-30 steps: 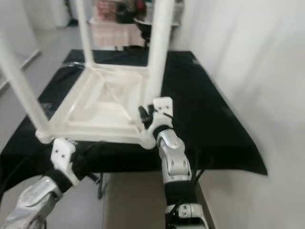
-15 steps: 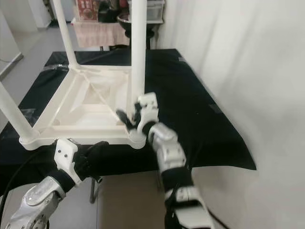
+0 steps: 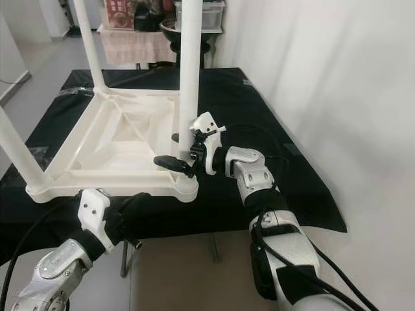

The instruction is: Building children table

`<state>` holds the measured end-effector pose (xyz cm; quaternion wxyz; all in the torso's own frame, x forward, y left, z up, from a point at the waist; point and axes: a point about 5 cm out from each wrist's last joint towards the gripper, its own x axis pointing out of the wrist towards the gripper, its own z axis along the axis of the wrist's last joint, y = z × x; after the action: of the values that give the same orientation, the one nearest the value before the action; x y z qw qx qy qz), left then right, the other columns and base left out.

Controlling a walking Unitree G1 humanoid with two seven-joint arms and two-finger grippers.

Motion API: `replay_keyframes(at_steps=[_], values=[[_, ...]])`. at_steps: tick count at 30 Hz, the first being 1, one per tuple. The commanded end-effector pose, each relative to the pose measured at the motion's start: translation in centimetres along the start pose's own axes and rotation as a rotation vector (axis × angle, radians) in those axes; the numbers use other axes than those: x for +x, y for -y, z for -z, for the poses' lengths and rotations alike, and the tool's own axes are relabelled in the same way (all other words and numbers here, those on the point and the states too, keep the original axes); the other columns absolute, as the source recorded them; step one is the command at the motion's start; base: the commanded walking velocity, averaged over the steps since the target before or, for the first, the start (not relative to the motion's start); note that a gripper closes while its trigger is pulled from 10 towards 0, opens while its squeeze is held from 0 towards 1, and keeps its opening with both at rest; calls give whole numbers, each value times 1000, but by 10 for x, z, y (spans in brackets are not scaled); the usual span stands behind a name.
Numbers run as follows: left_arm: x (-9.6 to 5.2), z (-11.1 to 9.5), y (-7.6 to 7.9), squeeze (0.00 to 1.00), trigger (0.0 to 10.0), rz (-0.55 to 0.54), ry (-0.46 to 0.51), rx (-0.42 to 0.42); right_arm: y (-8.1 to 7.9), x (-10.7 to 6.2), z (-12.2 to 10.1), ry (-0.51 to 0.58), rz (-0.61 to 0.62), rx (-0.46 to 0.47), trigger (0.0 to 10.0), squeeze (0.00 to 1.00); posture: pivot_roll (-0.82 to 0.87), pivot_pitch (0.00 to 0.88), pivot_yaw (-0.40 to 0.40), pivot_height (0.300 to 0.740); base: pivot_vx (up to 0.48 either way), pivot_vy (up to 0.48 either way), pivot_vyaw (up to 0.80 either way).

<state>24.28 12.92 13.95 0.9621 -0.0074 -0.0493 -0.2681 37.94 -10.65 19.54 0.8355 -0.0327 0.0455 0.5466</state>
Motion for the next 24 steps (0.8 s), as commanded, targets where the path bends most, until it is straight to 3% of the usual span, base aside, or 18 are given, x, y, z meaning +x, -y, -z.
replay_keyframes(at_steps=[1, 2, 3, 4, 9, 17, 18, 19, 21, 22, 23, 24], values=[[-2, 5, 2, 0, 10000, 3, -18, -2, -4, 5, 2, -11, -51, 10, 10000, 0, 55, 0, -57, 740, 0, 0, 0], [-2, 5, 2, 0, 10000, 4, -18, -3, -4, 5, 2, -5, -60, 20, 4824, 0, 55, 0, -56, 740, 0, 0, 0], [-3, 5, 2, 0, 10000, 8, -20, -5, -3, 4, 2, 0, -66, 29, 588, 0, 57, 0, -53, 740, 0, 0, 0], [-3, 5, 3, 0, 10000, 13, -22, -6, -3, 3, 1, 2, -79, 32, 0, 0, 57, 0, -47, 740, 0, 0, 0], [-5, 5, 3, 0, 10000, 21, -25, -9, -1, 1, 0, 7, -100, 26, 0, 0, 54, 0, -46, 740, 0, 0, 0], [-5, 4, 4, 0, 10000, 16, -22, -15, 4, -10, 11, 22, 3, -2, 0, 0, 46, 0, -49, 740, 0, 0, 0], [-5, 3, 3, 0, 10000, 14, -20, -16, 3, -11, 18, 20, 63, 10, 0, 0, 34, 0, -51, 740, 0, 0, 0], [-6, 3, 3, 0, 10000, 13, -18, -17, 0, -6, 31, -16, 199, 18, 0, 0, 28, 0, -54, 740, 0, 0, 0], [-6, 3, 3, 0, 10000, 13, -18, -17, 0, -6, 31, -16, 199, 18, 0, 0, 28, 0, -54, 740, 0, 0, 0], [-6, 2, 1, 0, 10000, 13, -17, -16, -3, -2, 43, -24, 525, 64, 0, 0, 18, 0, -52, 740, 0, 0, 0], [-6, 2, 1, 0, 10000, 13, -17, -16, -3, -2, 43, -24, 525, 64, 0, 0, 18, 0, -52, 740, 0, 0, 0], [-6, 1, 0, 0, 10000, 12, -14, -18, -26, 5, 55, -22, 668, 102, 0, 0, 6, 0, -38, 740, 0, 0, 0]])
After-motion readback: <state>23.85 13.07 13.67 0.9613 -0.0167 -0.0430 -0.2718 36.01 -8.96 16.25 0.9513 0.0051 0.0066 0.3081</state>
